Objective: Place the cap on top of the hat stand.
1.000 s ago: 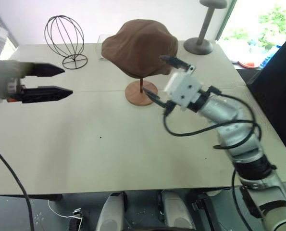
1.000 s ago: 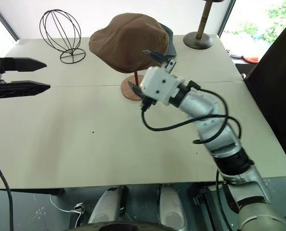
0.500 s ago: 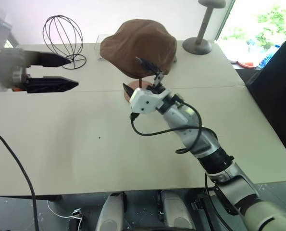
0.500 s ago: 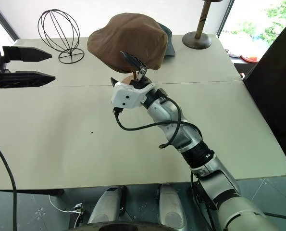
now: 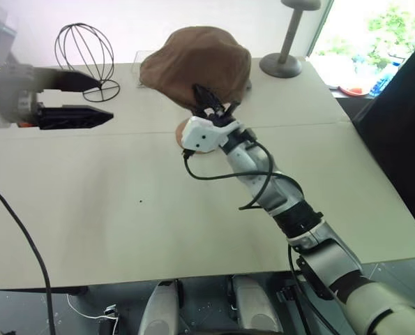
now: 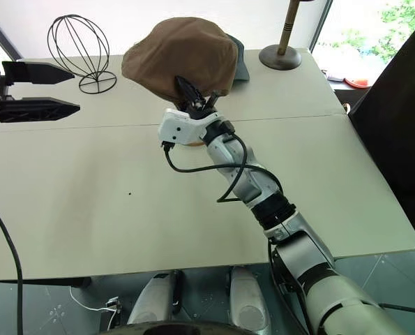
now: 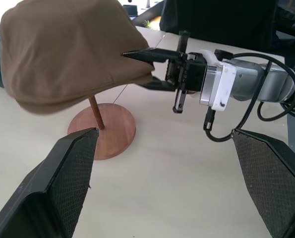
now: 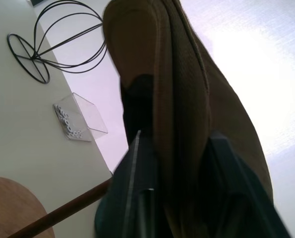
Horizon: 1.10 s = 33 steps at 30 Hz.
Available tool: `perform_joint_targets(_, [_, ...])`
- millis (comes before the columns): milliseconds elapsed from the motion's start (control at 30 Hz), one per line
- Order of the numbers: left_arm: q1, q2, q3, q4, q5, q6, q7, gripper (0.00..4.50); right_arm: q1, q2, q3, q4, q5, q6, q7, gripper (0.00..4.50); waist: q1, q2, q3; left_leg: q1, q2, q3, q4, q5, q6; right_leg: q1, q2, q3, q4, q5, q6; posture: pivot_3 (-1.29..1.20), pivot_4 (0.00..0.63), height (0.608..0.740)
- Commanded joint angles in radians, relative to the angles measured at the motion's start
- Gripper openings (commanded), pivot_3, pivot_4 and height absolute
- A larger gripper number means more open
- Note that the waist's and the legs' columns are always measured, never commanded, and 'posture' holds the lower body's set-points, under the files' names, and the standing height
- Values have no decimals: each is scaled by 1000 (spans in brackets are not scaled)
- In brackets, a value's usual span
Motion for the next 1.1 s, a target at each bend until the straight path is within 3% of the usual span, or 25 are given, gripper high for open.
perform_joint_targets(33, [-28,4,19,0,2,-16,3,4500,-33,-1,-21,-24,-13,-21,-14,51,0,0,0,0,0,0,0,0,0,0,0,0,0,0,0,0,150,740])
perform_joint_targets(367, [-25,-22,72,19,-29,11,58,4500,-133,-147,-98,-69,40,-158,48,51,0,0,0,0,1,0,0,0,0,0,1,0,0,0,0,0,150,740])
perform_joint_targets(733, [47,-30,233,1,-96,55,175,4500,-295,-233,-112,201,215,-605,116,51,-2,0,1,1,2,0,-3,0,0,-1,2,1,0,1,1,0,150,740])
perform_joint_targets(933, [77,-10,326,-23,-140,103,232,4500,-290,-244,-91,394,148,-721,80,51,0,0,1,1,2,0,-2,0,0,-1,1,1,0,1,1,0,150,740])
perform_joint_targets(1100, [81,0,356,-25,-156,117,259,4500,-244,-247,-92,433,122,-763,61,51,-1,0,1,1,2,0,-3,0,0,-1,2,1,0,1,1,0,150,740])
